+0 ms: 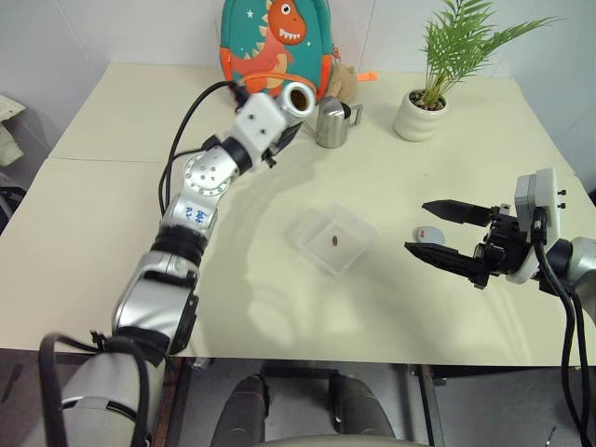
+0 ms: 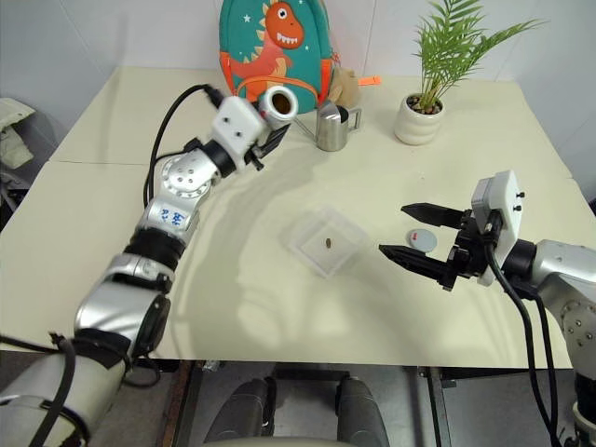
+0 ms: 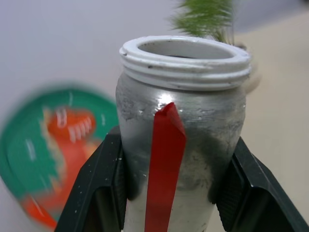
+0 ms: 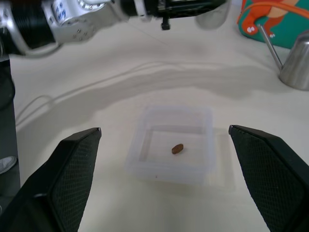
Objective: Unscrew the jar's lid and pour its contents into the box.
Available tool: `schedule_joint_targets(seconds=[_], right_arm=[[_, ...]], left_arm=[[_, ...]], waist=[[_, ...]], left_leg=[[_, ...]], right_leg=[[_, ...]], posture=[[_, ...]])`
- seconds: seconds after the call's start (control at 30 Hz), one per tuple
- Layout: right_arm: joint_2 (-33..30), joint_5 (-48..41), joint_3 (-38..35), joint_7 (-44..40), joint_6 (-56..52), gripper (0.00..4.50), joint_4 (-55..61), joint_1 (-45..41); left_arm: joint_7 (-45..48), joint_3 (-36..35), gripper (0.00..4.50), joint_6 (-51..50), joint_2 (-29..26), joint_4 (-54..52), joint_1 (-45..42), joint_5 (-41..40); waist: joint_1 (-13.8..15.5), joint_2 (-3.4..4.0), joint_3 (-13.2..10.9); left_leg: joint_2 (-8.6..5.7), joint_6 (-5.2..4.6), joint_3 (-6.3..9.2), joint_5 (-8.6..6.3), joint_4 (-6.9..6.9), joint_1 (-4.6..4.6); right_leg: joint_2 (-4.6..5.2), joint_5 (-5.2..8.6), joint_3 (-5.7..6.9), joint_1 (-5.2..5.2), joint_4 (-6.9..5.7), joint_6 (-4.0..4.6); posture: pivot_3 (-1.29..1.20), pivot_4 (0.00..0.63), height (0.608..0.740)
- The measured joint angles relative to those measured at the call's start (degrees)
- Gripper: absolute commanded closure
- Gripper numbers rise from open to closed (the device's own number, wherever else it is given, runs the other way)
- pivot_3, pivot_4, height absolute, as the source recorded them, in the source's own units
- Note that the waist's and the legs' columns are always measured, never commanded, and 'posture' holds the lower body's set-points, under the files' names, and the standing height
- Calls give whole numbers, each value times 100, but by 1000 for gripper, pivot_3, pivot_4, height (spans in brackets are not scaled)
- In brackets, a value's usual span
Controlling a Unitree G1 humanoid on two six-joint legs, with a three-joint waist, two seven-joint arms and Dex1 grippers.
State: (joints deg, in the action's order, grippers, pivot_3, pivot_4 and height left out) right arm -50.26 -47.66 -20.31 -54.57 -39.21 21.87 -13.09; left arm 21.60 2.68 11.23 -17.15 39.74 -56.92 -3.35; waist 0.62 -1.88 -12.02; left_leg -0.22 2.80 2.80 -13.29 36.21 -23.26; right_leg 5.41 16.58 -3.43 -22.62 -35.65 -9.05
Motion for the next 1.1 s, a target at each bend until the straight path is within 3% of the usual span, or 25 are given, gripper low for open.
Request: schedule_joint_targets(seconds=[0.23,0.47,0.67,0.93,1.1], right_arm=[[-90,168,321,-362,47,37,-394,-434],[-138,269,440,-587,43,37,-569,-619],[-173,317,440,-625,23,37,-583,-644],[-183,339,481,-658,-77,0,-630,-748],[-267,368,481,-715,-93,0,-646,-752]], left_arm=[[201,-810,2606,-2021,172,-1481,922,-1294],[613,-632,2606,-2177,73,-1723,1824,-1187],[689,-602,2606,-2184,14,-1725,1886,-1051],[692,-536,102,-2184,18,-2078,2036,-935],[525,-500,44,-2512,-12,-2797,2389,-914]], waist=[[-39,0,0],[-62,0,1],[-61,1,1],[-61,1,1],[-68,1,1]], left_leg=[[-3,0,4,3,10,11],[-2,1,6,4,4,11],[-3,1,5,3,4,11],[-2,1,5,3,-4,10],[-1,1,5,3,-6,10]], right_leg=[[0,-1,0,8,7,2],[-1,-3,0,6,14,6],[0,-3,0,7,17,6],[1,-3,0,7,26,6],[1,-3,-1,6,28,7]], posture=[[0,150,740],[0,150,740],[0,150,740],[0,150,740],[0,150,740]])
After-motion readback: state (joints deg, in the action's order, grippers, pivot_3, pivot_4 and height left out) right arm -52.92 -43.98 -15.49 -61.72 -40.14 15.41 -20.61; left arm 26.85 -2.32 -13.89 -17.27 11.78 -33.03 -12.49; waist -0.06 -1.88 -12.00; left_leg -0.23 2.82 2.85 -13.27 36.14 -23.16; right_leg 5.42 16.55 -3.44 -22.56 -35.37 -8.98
